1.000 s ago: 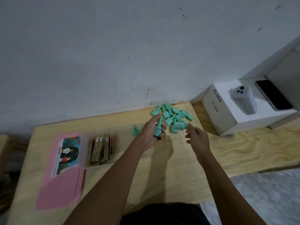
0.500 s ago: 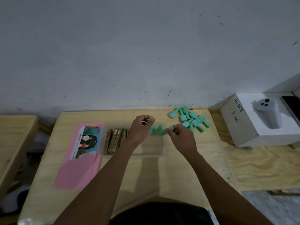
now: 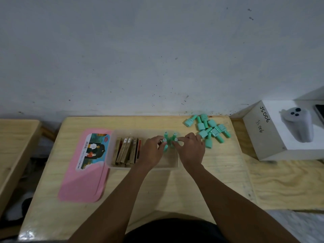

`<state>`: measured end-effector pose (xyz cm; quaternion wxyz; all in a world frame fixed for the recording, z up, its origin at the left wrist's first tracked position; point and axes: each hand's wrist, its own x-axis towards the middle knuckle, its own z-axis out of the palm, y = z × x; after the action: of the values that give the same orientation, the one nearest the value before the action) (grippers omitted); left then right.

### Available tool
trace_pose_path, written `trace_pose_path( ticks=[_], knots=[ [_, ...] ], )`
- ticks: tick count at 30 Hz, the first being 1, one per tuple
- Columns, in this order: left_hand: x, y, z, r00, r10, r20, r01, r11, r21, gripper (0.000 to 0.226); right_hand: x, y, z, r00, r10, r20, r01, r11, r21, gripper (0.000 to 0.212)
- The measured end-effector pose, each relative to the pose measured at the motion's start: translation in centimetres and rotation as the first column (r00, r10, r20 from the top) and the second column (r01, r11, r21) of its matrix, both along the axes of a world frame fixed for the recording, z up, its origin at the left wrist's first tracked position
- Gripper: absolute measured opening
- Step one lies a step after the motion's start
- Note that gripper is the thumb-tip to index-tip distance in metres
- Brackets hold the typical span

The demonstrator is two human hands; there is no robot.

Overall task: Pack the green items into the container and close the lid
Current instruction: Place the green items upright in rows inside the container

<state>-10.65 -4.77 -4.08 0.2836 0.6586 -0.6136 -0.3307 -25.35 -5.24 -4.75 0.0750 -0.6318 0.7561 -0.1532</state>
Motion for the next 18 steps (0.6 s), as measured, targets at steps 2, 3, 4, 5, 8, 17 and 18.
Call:
trace_pose_path(
  ticks=[2, 3, 4, 5, 8, 17, 18],
  knots=[
    [-0.1, -0.1, -0.5, 0.999, -0.019, 0.048, 0.019, 1.0, 0.0, 0.026, 0.1, -0.3, 0.1, 1.0, 0.002, -0.022, -0.001, 0.999, 0.033, 0.025],
    [-0.2, -0.2, -0.7, 0.997, -0.031, 0.075, 0.032, 1.0, -0.001, 0.026, 0.1, -0.4, 0.2, 0.999, 0.014, -0.038, -0.012, 0.999, 0.048, 0.027],
    [-0.1, -0.2, -0.9, 0.995, -0.04, 0.092, 0.04, 0.999, 0.001, 0.026, 0.0, -0.5, 0.2, 0.998, 0.032, -0.057, -0.028, 0.998, 0.063, 0.029],
    [-0.1, -0.3, -1.1, 0.994, -0.046, 0.098, 0.045, 0.999, 0.007, 0.026, -0.1, -0.6, 0.3, 0.996, 0.053, -0.069, -0.048, 0.996, 0.081, 0.031],
    [-0.3, -0.4, -1.3, 0.994, -0.063, 0.094, 0.063, 0.998, 0.002, 0.026, -0.5, -0.7, 0.5, 0.996, 0.091, -0.022, -0.088, 0.988, 0.125, 0.033],
    [-1.0, -0.6, -1.6, 0.997, -0.016, 0.08, 0.018, 1.0, -0.021, 0.023, -1.1, -0.2, 0.3, 0.991, 0.095, 0.091, -0.103, 0.991, 0.087, 0.029],
    [-1.0, -0.6, -1.7, 0.997, -0.01, 0.08, 0.012, 1.0, -0.024, 0.023, -1.0, -0.2, 0.3, 0.992, 0.09, 0.093, -0.098, 0.992, 0.085, 0.029]
  ],
)
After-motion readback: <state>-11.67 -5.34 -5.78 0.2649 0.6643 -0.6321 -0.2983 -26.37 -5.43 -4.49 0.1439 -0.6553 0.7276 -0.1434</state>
